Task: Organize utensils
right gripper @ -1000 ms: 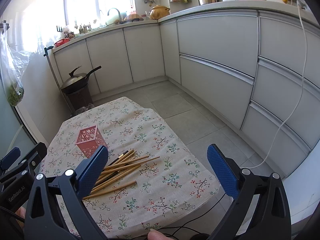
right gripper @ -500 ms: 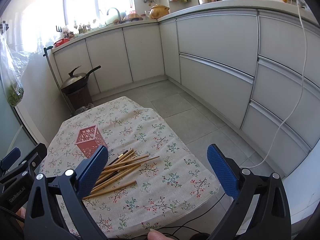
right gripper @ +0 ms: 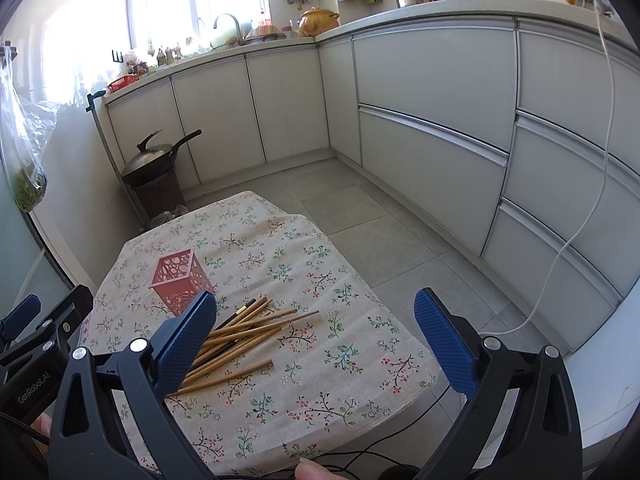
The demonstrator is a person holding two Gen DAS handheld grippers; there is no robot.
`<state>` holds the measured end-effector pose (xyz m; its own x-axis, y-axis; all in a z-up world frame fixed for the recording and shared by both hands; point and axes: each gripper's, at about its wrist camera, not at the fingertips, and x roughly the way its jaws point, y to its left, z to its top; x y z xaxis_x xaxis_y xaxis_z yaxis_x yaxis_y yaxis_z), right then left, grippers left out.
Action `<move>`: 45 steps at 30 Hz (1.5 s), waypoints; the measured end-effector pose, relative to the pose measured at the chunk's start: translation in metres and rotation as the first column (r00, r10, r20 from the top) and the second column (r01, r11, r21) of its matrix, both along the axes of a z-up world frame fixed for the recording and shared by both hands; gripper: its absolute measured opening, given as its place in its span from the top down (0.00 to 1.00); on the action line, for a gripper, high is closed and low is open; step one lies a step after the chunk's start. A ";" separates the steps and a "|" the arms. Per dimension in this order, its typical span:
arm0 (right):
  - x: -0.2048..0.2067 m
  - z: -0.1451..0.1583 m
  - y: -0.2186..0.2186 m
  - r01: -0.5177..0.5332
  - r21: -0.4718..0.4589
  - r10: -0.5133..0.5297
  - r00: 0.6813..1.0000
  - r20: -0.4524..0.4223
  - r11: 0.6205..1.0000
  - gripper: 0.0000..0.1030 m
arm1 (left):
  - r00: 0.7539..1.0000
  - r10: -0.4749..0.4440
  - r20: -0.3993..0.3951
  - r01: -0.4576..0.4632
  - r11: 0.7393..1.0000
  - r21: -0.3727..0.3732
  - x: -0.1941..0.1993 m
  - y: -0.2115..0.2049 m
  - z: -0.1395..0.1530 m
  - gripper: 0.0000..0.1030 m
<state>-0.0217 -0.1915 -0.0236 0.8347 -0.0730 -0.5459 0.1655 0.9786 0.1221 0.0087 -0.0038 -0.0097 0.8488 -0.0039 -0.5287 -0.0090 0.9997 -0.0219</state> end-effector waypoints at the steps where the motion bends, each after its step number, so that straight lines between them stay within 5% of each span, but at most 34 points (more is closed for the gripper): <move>1: 0.000 0.000 0.000 0.000 0.001 0.000 1.000 -0.001 1.000 0.06 | 1.000 -0.001 -0.001 0.001 1.000 -0.001 0.000 0.000 0.000 0.07; 15: 0.002 -0.003 0.000 0.005 0.008 -0.005 1.000 -0.013 1.000 0.06 | 1.000 0.008 -0.012 -0.008 1.000 -0.006 0.003 0.004 -0.002 0.07; 18: 0.001 0.000 -0.009 0.015 0.058 -0.015 1.000 -0.002 0.998 0.06 | 0.998 0.000 -0.055 -0.003 0.998 -0.063 0.012 0.016 -0.007 0.07; 20: 0.001 0.005 -0.023 0.020 0.132 -0.021 1.000 0.004 0.991 0.06 | 0.990 -0.093 -0.103 0.079 0.988 -0.129 0.024 0.019 -0.014 0.07; 23: 0.005 0.015 -0.054 0.011 0.326 -0.012 1.000 0.002 0.945 0.06 | 0.929 -0.320 -0.188 0.303 0.946 -0.114 0.043 0.000 -0.036 0.07; 26: 0.018 0.020 -0.088 -0.020 0.568 0.029 1.000 -0.005 0.823 0.06 | 0.805 -0.441 -0.396 0.475 0.880 -0.015 0.057 -0.037 -0.075 0.07; 29: 0.036 0.014 -0.107 -0.048 0.681 0.076 0.997 -0.011 0.731 0.06 | 0.742 -0.472 -0.477 0.568 0.820 0.073 0.070 -0.069 -0.093 0.07; 33: 0.043 -0.017 -0.126 0.020 0.713 0.059 0.995 -0.086 0.701 0.06 | 0.678 -0.450 -0.580 0.617 0.778 0.117 0.114 -0.102 -0.106 0.07; 36: 0.058 -0.041 -0.140 0.029 0.826 0.140 0.982 -0.130 0.563 0.06 | 0.625 -0.440 -0.645 0.663 0.735 0.142 0.150 -0.125 -0.121 0.15; 37: 0.062 -0.046 -0.142 0.023 0.853 0.169 0.977 -0.130 0.522 0.06 | 0.600 -0.425 -0.677 0.677 0.722 0.147 0.164 -0.133 -0.129 0.25; 39: 0.065 -0.050 -0.147 0.032 0.859 0.171 0.976 -0.138 0.511 0.06 | 0.558 -0.405 -0.725 0.689 0.712 0.133 0.183 -0.143 -0.143 0.35; 42: 0.069 -0.050 -0.152 0.037 0.846 0.166 0.975 -0.147 0.532 0.06 | 0.524 -0.394 -0.755 0.703 0.700 0.122 0.203 -0.152 -0.160 0.47; 45: 0.072 -0.059 -0.160 0.072 0.859 0.151 0.974 -0.171 0.507 0.06 | 0.494 -0.376 -0.784 0.706 0.700 0.108 0.218 -0.155 -0.173 0.58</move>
<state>0.0498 -0.3513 -0.0823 0.6897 0.5518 -0.4688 0.2579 0.4177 0.8712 0.2262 -0.1590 -0.1828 0.1475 -0.0017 -0.9891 0.6898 0.7169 0.1016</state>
